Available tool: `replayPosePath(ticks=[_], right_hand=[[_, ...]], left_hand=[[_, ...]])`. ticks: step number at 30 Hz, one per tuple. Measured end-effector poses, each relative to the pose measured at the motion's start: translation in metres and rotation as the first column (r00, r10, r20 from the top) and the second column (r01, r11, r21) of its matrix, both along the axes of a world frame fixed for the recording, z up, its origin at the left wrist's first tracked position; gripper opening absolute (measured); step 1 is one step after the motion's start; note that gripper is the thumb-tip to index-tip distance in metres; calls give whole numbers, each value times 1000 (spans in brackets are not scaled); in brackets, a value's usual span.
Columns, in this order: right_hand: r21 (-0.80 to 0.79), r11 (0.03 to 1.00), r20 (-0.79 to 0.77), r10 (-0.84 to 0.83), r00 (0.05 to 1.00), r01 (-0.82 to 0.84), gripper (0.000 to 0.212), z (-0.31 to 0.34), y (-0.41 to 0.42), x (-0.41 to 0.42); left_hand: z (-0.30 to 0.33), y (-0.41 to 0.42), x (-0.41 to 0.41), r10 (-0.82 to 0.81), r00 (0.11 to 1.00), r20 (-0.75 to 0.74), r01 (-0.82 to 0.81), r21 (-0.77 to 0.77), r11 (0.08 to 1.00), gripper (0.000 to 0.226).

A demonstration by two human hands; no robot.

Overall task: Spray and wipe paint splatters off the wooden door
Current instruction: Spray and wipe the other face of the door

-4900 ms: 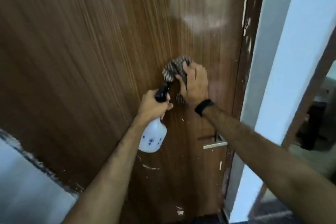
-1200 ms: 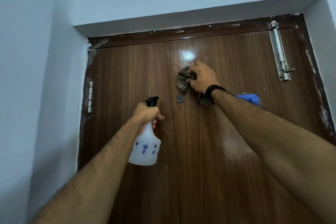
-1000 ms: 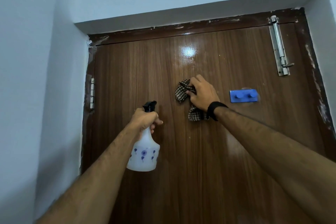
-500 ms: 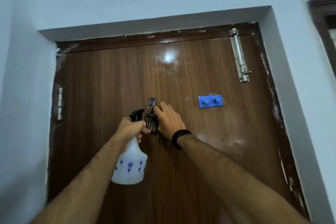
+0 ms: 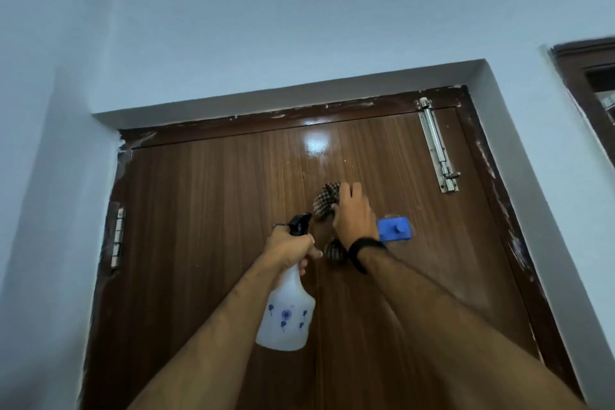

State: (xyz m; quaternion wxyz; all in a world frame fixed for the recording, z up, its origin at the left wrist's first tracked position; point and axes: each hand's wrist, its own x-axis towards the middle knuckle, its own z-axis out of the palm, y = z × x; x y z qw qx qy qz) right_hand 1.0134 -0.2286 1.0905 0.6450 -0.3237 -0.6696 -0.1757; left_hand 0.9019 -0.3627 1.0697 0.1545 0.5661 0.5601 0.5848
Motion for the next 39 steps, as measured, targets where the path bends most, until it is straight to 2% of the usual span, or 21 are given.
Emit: replayPosePath(ticks=[2, 5, 8, 10, 13, 15, 17, 19, 22, 24, 27, 34, 39], right_hand=[[49, 999, 118, 4, 993, -10, 29, -35, 5, -4], [49, 997, 335, 36, 941, -56, 44, -83, 3, -2], [-35, 995, 380, 104, 919, -99, 60, -113, -1, 10], [-45, 994, 373, 106, 922, -96, 54, -137, 5, 28], [-33, 994, 273, 110, 956, -105, 18, -175, 26, 66], [-44, 995, 146, 93, 985, -87, 10, -203, 40, 95], [-85, 994, 34, 72, 997, -69, 10, -231, 46, 124], [-121, 991, -16, 60, 998, -61, 11, -259, 47, 147], [-178, 983, 44, 55, 998, -47, 11, -304, 47, 173], [-231, 969, 77, 113, 991, -92, 11, -337, 47, 187], [-337, 923, 42, 214, 976, -187, 9, -393, 43, 200], [-508, 801, -127, 294, 947, -317, 8, -500, 20, 226], [-646, 677, -287, 214, 934, -353, 13, -570, -3, 255]], left_hand=[[3, 3, 5, -8, 1000, 7, 8, 3, 1000, 23], [-4, 11, 19, 4, 1000, 11, -4, -11, 1000, 19], [-22, 16, 37, -8, 1000, -13, 7, -73, 997, 17], [-38, 17, 50, -53, 998, -39, 48, -125, 991, 17], [-58, 19, 66, -85, 994, -61, 76, -141, 987, 18], [-75, 20, 77, -109, 992, -56, 100, -144, 985, 18], [-100, 25, 86, -119, 993, -20, 115, -154, 981, 19], [-127, 30, 96, -111, 994, 6, 110, -180, 978, 20], [-174, 41, 112, -105, 993, 55, 115, -220, 969, 21], [-207, 49, 123, -105, 991, 86, 123, -239, 963, 21], [-257, 60, 139, -83, 989, 125, 116, -288, 950, 19], [-368, 69, 164, -26, 982, 189, 102, -408, 907, 19], [-457, 62, 176, 32, 986, 166, 62, -534, 843, 19]])
